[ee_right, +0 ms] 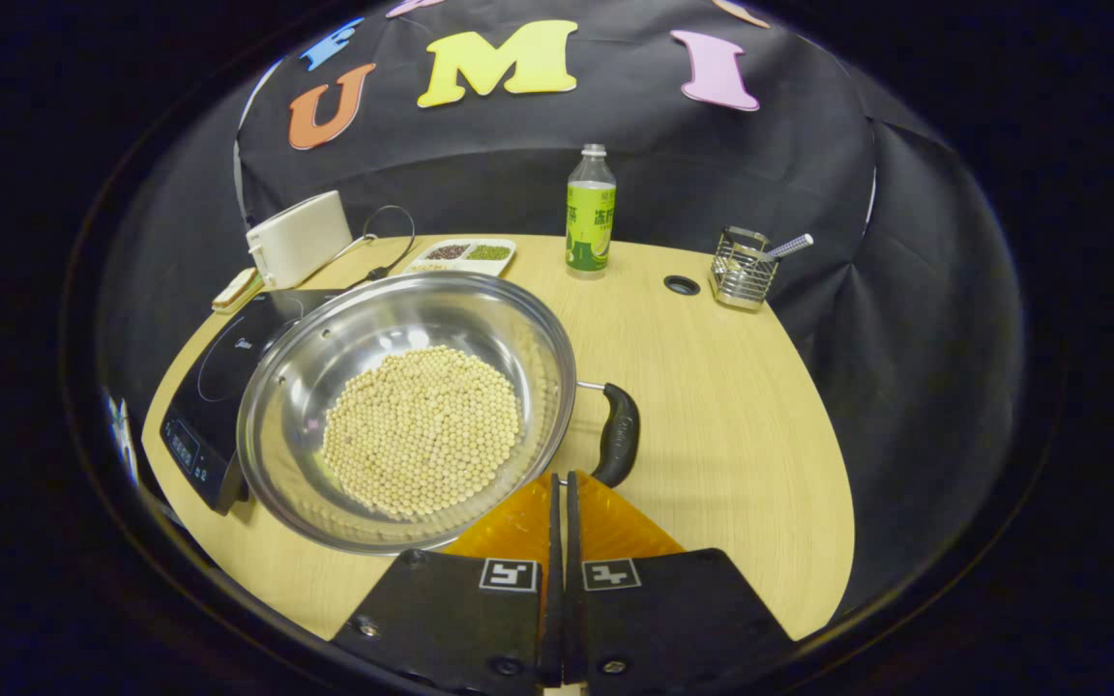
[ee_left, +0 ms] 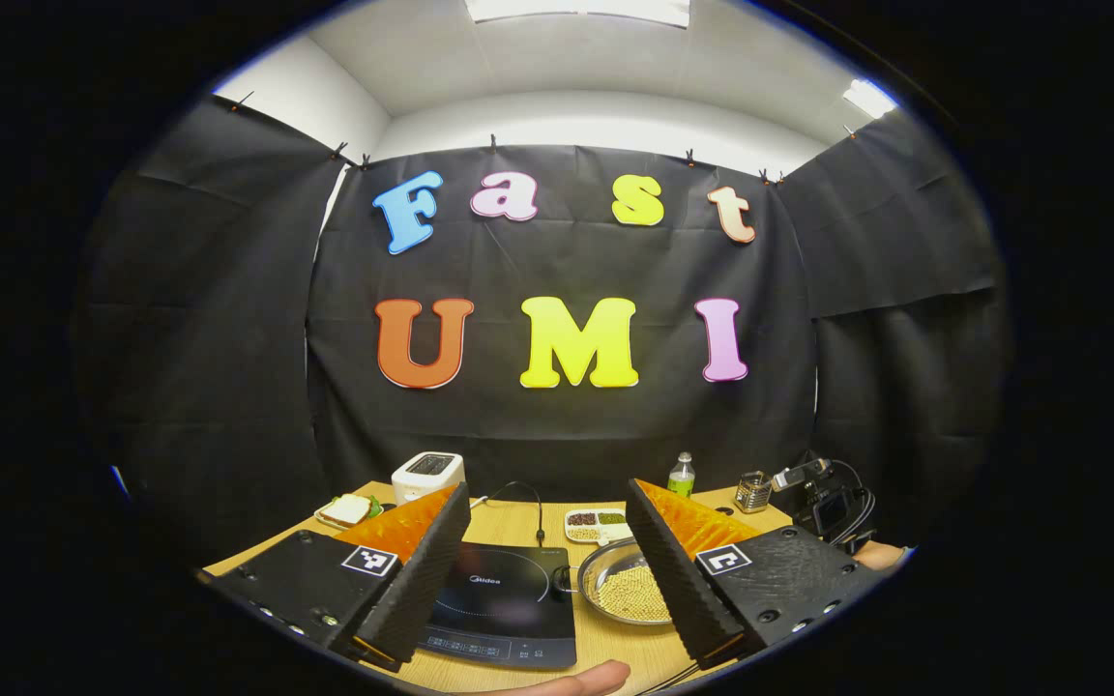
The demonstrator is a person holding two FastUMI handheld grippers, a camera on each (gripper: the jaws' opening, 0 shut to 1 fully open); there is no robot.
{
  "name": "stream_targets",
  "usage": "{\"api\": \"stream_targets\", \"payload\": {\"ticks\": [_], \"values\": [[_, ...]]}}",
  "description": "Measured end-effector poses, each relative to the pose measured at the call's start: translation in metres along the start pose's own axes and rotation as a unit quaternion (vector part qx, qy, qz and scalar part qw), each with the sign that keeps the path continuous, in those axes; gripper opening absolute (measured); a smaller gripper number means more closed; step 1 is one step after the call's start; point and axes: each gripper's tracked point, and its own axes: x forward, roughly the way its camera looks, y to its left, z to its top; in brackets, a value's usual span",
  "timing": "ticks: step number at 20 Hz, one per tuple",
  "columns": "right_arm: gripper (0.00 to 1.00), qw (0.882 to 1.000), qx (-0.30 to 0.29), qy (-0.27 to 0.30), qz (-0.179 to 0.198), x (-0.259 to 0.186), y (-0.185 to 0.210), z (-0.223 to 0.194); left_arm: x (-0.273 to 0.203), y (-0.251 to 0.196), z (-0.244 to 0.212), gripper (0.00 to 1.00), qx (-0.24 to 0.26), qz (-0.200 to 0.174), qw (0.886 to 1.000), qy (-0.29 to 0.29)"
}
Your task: First push the handle of the pot to place it horizontally, then grasp the pot with both hands and set it on the induction cooktop.
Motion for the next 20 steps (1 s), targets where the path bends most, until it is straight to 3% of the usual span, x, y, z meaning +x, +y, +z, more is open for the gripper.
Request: {"api": "stream_targets", "payload": {"ticks": [8,16,20], "values": [[0.04,0.999,0.001,-0.043,0.005,0.017,-0.012,0.017,0.047,-0.009,-0.051,0.96,-0.008,-0.01,0.999,0.053],[0.04,0.996,0.062,-0.048,0.039,0.002,-0.007,0.01,0.1,-0.027,-0.113,0.96,-0.003,-0.032,0.991,0.133],[0.1,0.992,0.069,-0.106,0.028,-0.018,-0.021,0.029,0.122,-0.03,-0.147,0.96,-0.015,-0.034,0.983,0.178]]}}
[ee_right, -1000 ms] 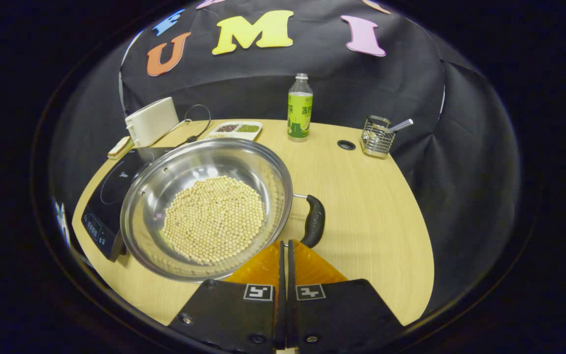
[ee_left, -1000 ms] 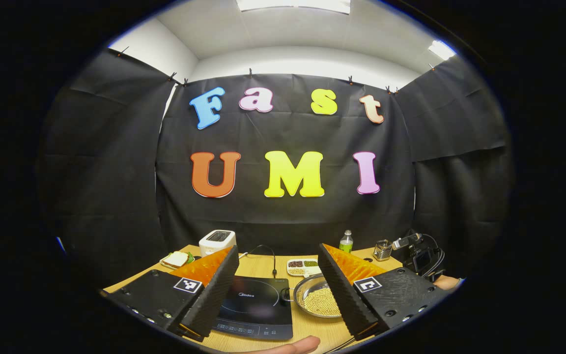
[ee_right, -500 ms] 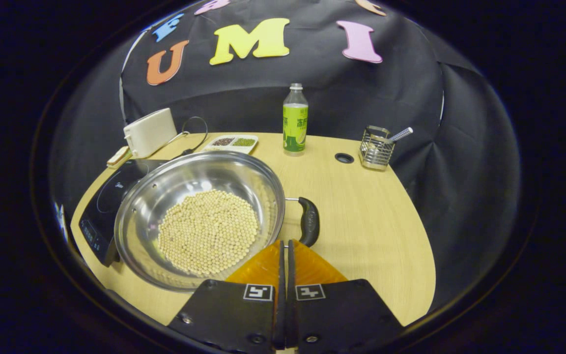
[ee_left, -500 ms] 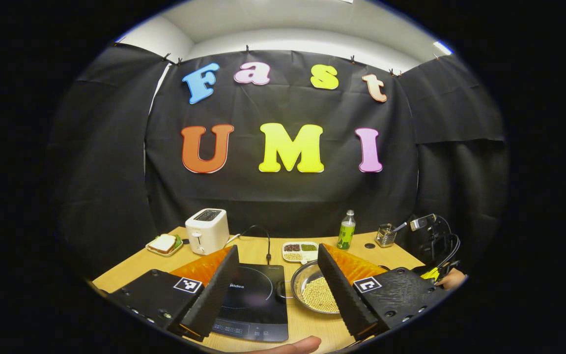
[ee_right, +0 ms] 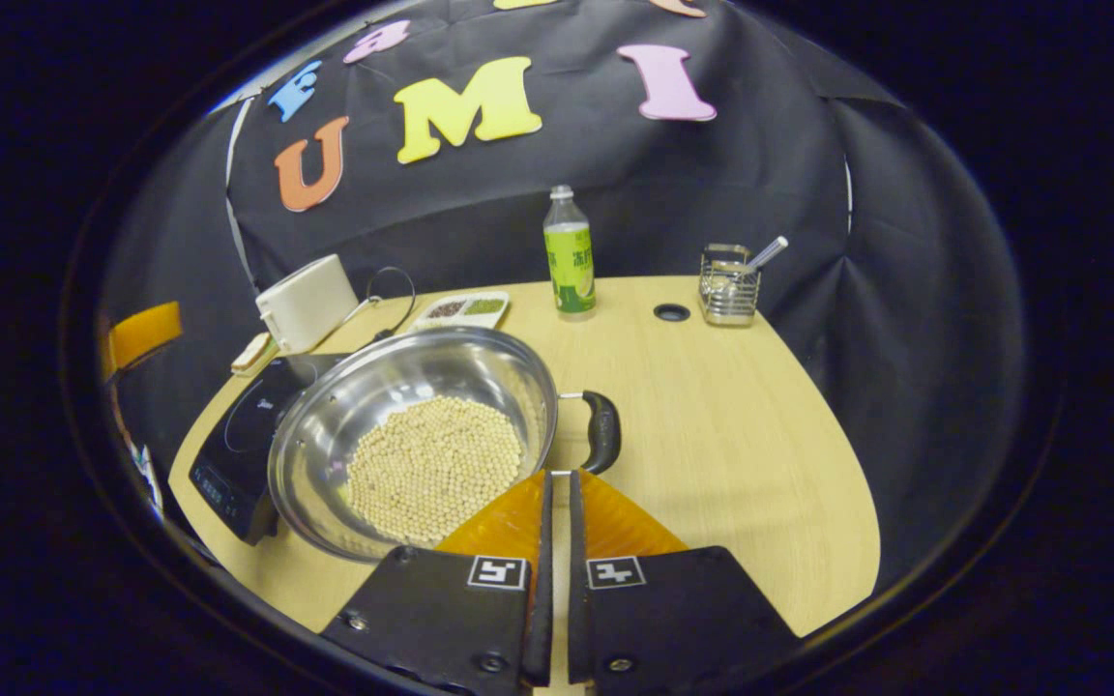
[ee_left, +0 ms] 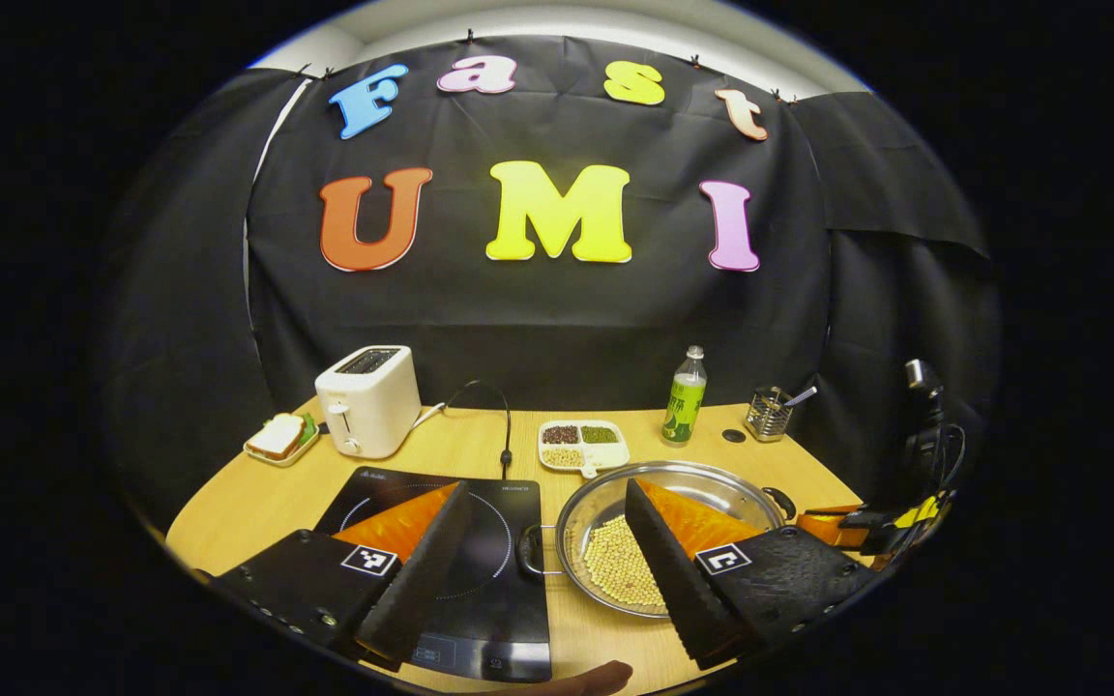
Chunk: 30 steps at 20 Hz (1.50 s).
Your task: First push the handle of the pot to place it horizontally, then grasp the pot with both hands and set it on the induction cooktop.
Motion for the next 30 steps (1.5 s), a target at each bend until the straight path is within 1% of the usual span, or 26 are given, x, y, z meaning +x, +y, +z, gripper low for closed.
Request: {"api": "stream_targets", "payload": {"ticks": [1,2,3,4,7,8,9,10,13,14,15,16,17,18,19,20,21,22,23,24,25,26,27,28,29,30], "values": [[0.18,1.0,0.005,-0.021,-0.002,-0.004,-0.003,0.009,0.007,-0.001,-0.007,0.96,-0.004,0.001,1.0,0.011],[0.23,0.999,0.008,-0.036,-0.004,-0.008,-0.005,0.015,0.015,-0.002,-0.015,0.96,-0.005,0.001,1.0,0.023],[0.34,0.999,0.01,-0.048,-0.009,-0.011,-0.008,0.022,0.021,-0.002,-0.022,0.96,-0.002,0.0,0.999,0.036],[0.42,0.998,0.011,-0.058,-0.012,-0.012,-0.011,0.029,0.028,-0.002,-0.029,0.96,0.0,0.001,0.999,0.047],[1.0,0.998,-0.01,-0.057,-0.026,-0.007,-0.015,0.036,0.046,-0.007,-0.047,0.96,0.003,-0.008,0.997,0.078],[0.96,0.998,-0.01,-0.056,-0.025,-0.005,-0.013,0.039,0.052,-0.007,-0.052,0.96,0.005,-0.008,0.996,0.087],[0.99,0.998,-0.009,-0.051,-0.022,0.001,-0.01,0.038,0.059,-0.006,-0.059,0.96,0.009,-0.007,0.995,0.095],[0.97,0.999,-0.007,-0.042,-0.023,0.006,-0.01,0.035,0.065,-0.005,-0.065,0.96,0.011,-0.007,0.994,0.105],[1.0,0.999,-0.005,-0.015,-0.03,0.031,-0.009,0.031,0.079,0.0,-0.086,0.97,0.012,0.004,0.99,0.141],[0.96,1.0,-0.012,-0.003,-0.027,0.041,-0.004,0.028,0.084,0.0,-0.092,0.96,0.007,0.003,0.989,0.15],[1.0,0.999,-0.014,0.01,-0.029,0.05,-0.003,0.026,0.087,-0.001,-0.097,0.97,0.003,0.001,0.987,0.16],[0.96,0.999,-0.014,0.022,-0.03,0.057,-0.002,0.023,0.09,0.0,-0.101,0.97,0.0,0.001,0.986,0.168],[0.96,0.999,-0.013,0.031,-0.027,0.063,0.0,0.019,0.093,0.001,-0.105,0.97,-0.002,0.0,0.984,0.176],[1.0,0.999,-0.011,0.039,-0.026,0.069,0.0,0.016,0.095,0.001,-0.108,0.97,-0.006,-0.003,0.983,0.182],[0.96,0.999,-0.009,0.045,-0.027,0.073,0.0,0.013,0.098,-0.002,-0.111,1.0,-0.015,-0.011,0.982,0.187],[1.0,0.998,-0.009,0.051,-0.03,0.078,-0.002,0.011,0.098,-0.007,-0.113,0.96,-0.034,-0.022,0.981,0.192],[0.95,0.998,-0.01,0.052,-0.028,0.08,-0.001,0.011,0.101,-0.006,-0.114,0.93,-0.042,-0.023,0.98,0.192],[0.96,0.998,-0.008,0.051,-0.026,0.081,0.0,0.01,0.102,-0.005,-0.119,0.91,-0.052,-0.031,0.977,0.202],[0.89,0.998,-0.006,0.054,-0.028,0.082,0.001,0.01,0.1,-0.002,-0.115,0.84,-0.052,-0.033,0.98,0.19],[0.79,0.998,-0.007,0.056,-0.032,0.085,-0.001,0.009,0.101,-0.001,-0.116,0.83,-0.048,-0.035,0.979,0.194],[0.71,0.998,-0.007,0.055,-0.038,0.086,-0.003,0.008,0.101,0.001,-0.117,0.75,-0.039,-0.032,0.981,0.188],[0.7,0.997,-0.003,0.057,-0.042,0.088,-0.005,0.006,0.103,0.001,-0.119,0.73,-0.029,-0.032,0.982,0.184],[0.71,0.997,0.005,0.061,-0.043,0.091,-0.005,0.003,0.103,0.003,-0.121,0.7,-0.013,-0.023,0.984,0.177],[0.68,0.997,0.013,0.068,-0.044,0.096,-0.005,-0.002,0.103,0.003,-0.121,0.56,0.004,-0.018,0.985,0.169],[0.7,0.996,0.021,0.074,-0.041,0.097,-0.005,-0.006,0.103,0.003,-0.123,0.66,0.016,-0.013,0.986,0.164],[0.7,0.996,0.026,0.077,-0.038,0.097,-0.004,-0.01,0.103,0.003,-0.124,0.66,0.022,-0.007,0.987,0.159]]}}
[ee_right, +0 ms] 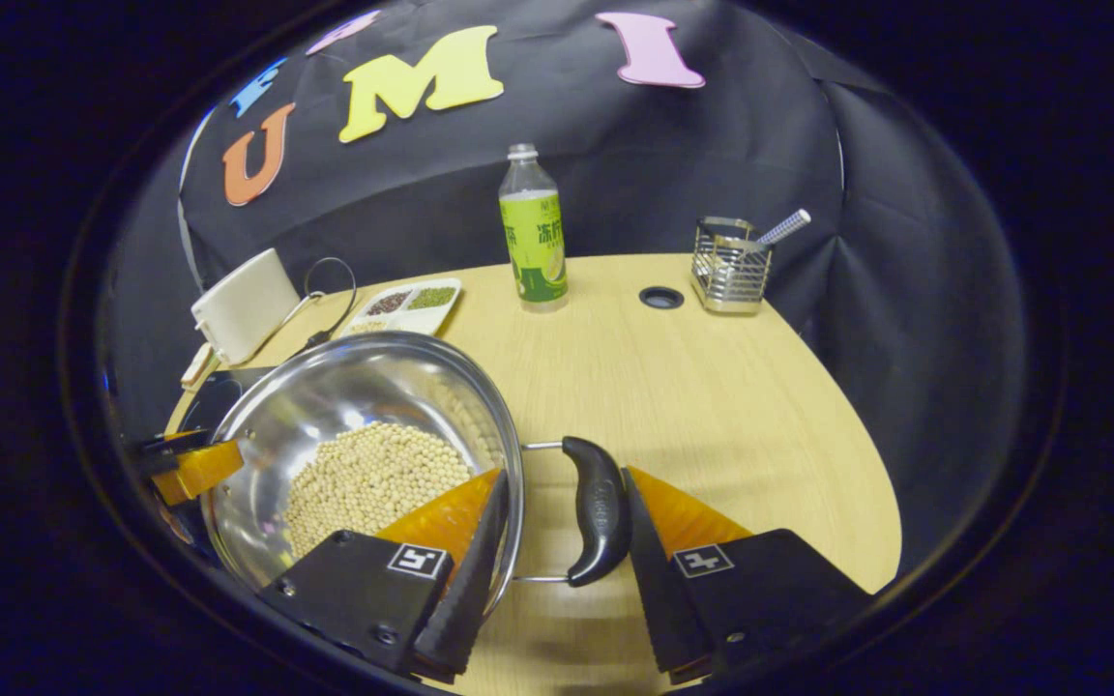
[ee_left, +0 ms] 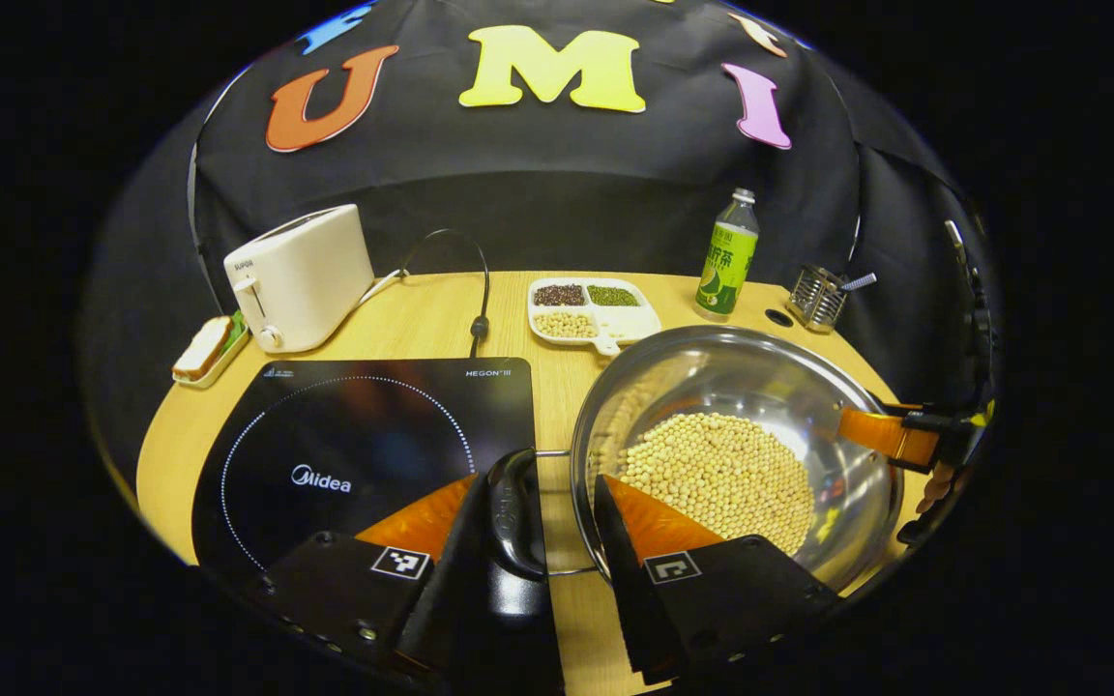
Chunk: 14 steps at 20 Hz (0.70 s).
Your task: First push the handle of the pot to place it horizontally, then grasp the pot with both hands and set it on the induction cooktop.
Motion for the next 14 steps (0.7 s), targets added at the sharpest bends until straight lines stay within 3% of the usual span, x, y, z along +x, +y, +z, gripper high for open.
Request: {"api": "stream_targets", "payload": {"ticks": [2,3,5,6,7,9,10,14], "values": [[0.69,1.0,0.002,0.0,0.002,-0.0036,-0.0011,-0.0005,0.0038,0.0022,0.0039,0.67,0.0,0.018,1.0,-0.007],[0.69,1.0,0.002,0.0,0.001,-0.0053,-0.0011,-0.001,0.0028,0.0037,0.0007,0.53,-0.007,0.024,1.0,-0.009],[0.68,1.0,0.006,0.002,0.0,-0.0062,-0.0019,-0.0021,0.0019,0.0002,0.0016,0.73,-0.009,0.024,1.0,-0.006],[0.67,1.0,0.005,0.002,-0.001,-0.0074,-0.0014,-0.0022,-0.0007,0.0001,0.0028,0.72,-0.01,0.022,1.0,-0.005],[0.67,1.0,0.005,0.002,0.0,-0.0063,-0.0011,-0.0015,0.0011,0.0002,0.0022,0.5,-0.011,0.02,1.0,-0.001],[0.67,1.0,0.005,0.003,0.0,-0.0059,-0.0019,-0.0021,0.0001,0.0006,0.0027,0.7,-0.013,0.018,1.0,0.005],[0.67,1.0,0.004,0.005,-0.002,-0.0057,-0.0018,-0.0023,0.0038,0.0003,0.002,0.6,-0.016,0.016,1.0,0.009],[0.72,1.0,-0.01,0.018,-0.011,-0.0079,-0.0027,-0.0034,-0.0004,-0.0007,0.0026,0.58,-0.017,0.003,1.0,0.016]]}}
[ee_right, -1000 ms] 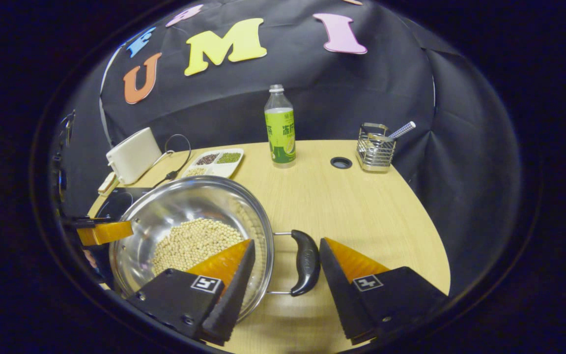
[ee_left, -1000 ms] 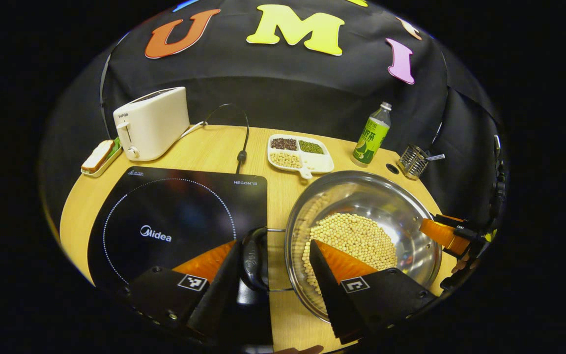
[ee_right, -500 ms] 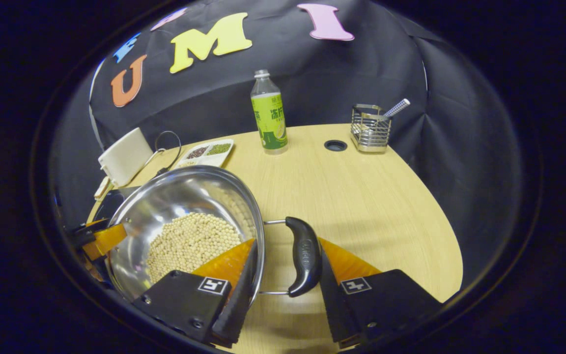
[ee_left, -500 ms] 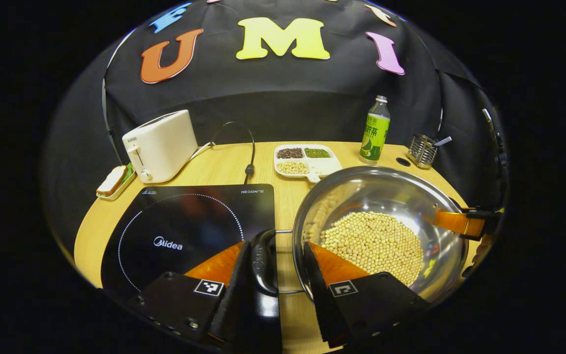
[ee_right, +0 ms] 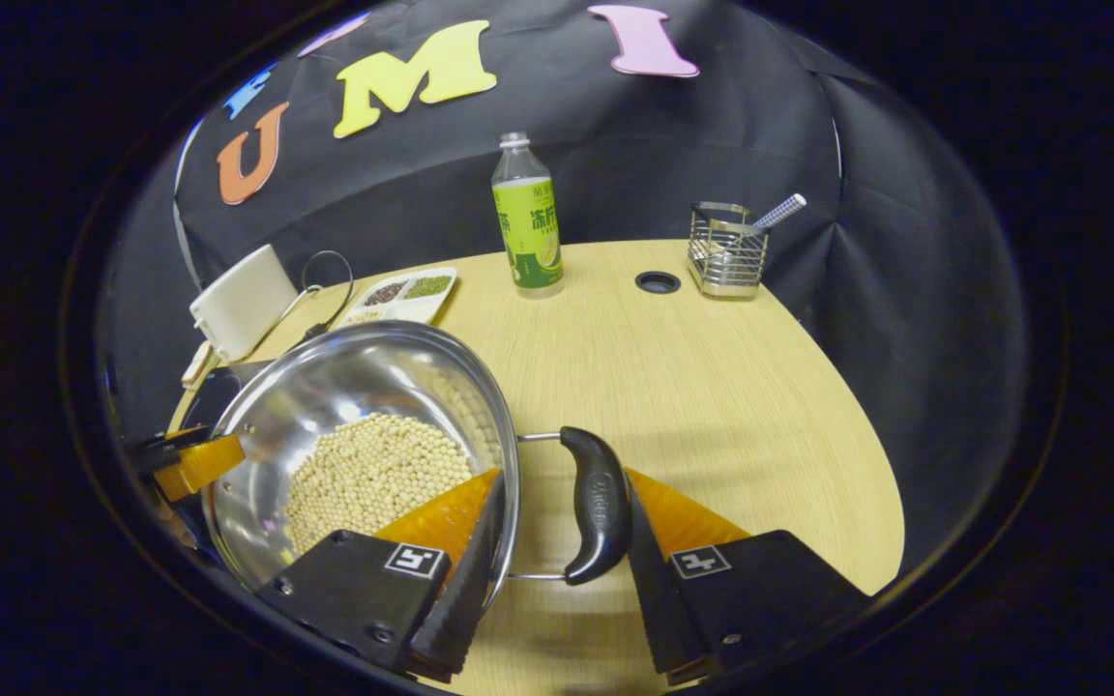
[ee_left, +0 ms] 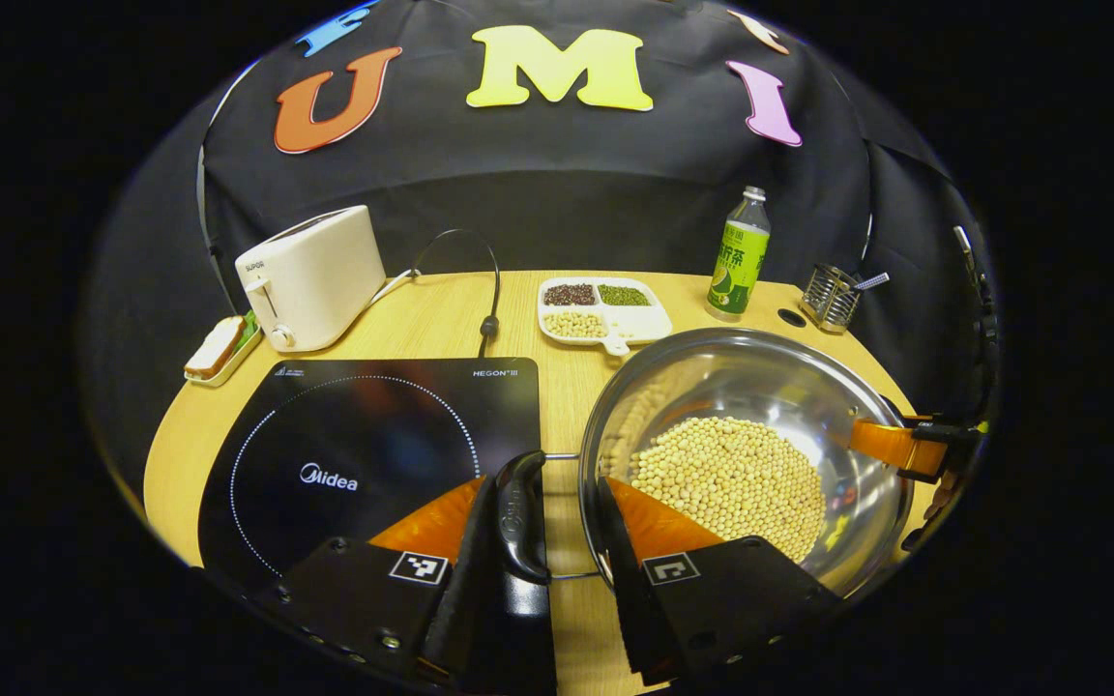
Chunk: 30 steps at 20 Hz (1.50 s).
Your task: First push the handle of the pot to place it horizontally, then grasp the pot with both hands and set it on the induction cooktop.
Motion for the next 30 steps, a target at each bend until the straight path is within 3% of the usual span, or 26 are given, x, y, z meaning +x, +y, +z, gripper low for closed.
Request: {"api": "stream_targets", "payload": {"ticks": [4,6,7,8,17,23,30], "values": [[0.72,1.0,-0.003,0.008,-0.003,-0.006,0.001,-0.001,-0.003,0.0,0.001,0.59,-0.018,-0.01,1.0,0.008],[0.68,1.0,0.008,0.015,-0.006,-0.009,0.0,-0.004,-0.007,-0.002,-0.003,0.55,-0.018,-0.007,1.0,0.014],[0.65,1.0,0.012,0.018,-0.007,-0.014,0.0,-0.008,-0.01,-0.002,-0.005,0.65,-0.017,-0.008,1.0,0.015],[0.64,1.0,0.018,0.019,-0.007,-0.019,0.0,-0.01,-0.013,-0.004,-0.007,0.54,-0.021,-0.011,1.0,0.019],[0.63,0.999,0.01,-0.022,-0.025,-0.099,0.005,0.008,-0.067,-0.009,0.014,0.54,-0.016,-0.043,0.999,-0.008],[0.63,0.999,0.01,-0.031,-0.002,-0.14,0.04,0.04,-0.11,0.018,0.056,0.54,-0.01,-0.041,0.998,-0.046],[0.63,0.998,0.015,-0.046,0.039,-0.176,0.104,0.086,-0.161,0.071,0.107,0.54,-0.044,-0.03,0.993,-0.102]]}}
